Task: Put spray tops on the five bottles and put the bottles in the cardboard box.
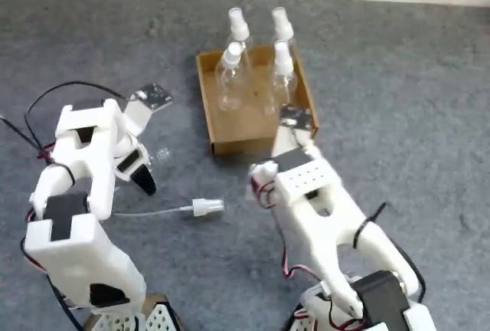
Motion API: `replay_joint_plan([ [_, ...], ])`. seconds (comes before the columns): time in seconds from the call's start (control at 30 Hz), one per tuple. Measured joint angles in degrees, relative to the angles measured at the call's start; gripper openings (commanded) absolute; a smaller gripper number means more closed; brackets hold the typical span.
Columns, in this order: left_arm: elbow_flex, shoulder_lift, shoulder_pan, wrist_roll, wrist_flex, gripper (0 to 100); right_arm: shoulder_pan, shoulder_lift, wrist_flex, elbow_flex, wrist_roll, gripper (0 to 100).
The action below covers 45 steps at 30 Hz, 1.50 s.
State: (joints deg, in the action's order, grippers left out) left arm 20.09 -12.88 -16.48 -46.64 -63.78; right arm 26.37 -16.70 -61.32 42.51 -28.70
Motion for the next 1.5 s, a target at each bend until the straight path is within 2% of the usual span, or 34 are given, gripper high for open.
replay_joint_plan([
  [0.17, 0.00, -0.09, 0.88, 0.18, 0.18, 8, -12.13, 0.00, -4.48, 0.00, 16.62, 24.7],
  [0.27, 0.00, 2.46, 2.11, 4.57, 0.18, 5, -19.25, 0.00, -4.66, -0.18, 25.58, 24.5],
  [0.4, 0.00, 9.85, 4.75, 9.58, -1.58, 3, -28.13, 0.00, -4.75, -1.49, 33.85, 24.5],
  [0.53, -2.55, 17.23, 12.13, 16.44, -12.04, 3, -36.75, 0.00, -7.56, -3.43, 43.52, 24.5],
  [0.67, -7.91, 20.40, 24.26, 27.16, -19.43, 3, -43.96, 0.00, -12.13, -6.42, 52.66, 24.5],
  [0.87, -16.09, 13.45, 45.01, 43.08, -19.69, 3, -53.45, 0.00, -13.27, -10.02, 58.81, 24.5],
  [1.0, -22.95, 1.05, 53.01, 50.81, -16.35, 3, -57.23, 0.00, -13.45, -10.64, 60.92, 24.5],
  [1.2, -35.34, -14.95, 54.77, 61.01, -15.38, 23, -57.76, 0.00, -13.45, -10.64, 61.10, 24.6],
  [1.33, -37.63, -19.16, 55.21, 64.26, -15.38, 25, -57.76, 0.00, -13.45, -10.64, 61.10, 24.8],
  [1.5, -39.91, -19.34, 54.86, 63.47, -18.29, 25, -57.76, 0.00, -13.45, -10.64, 61.10, 24.9],
])
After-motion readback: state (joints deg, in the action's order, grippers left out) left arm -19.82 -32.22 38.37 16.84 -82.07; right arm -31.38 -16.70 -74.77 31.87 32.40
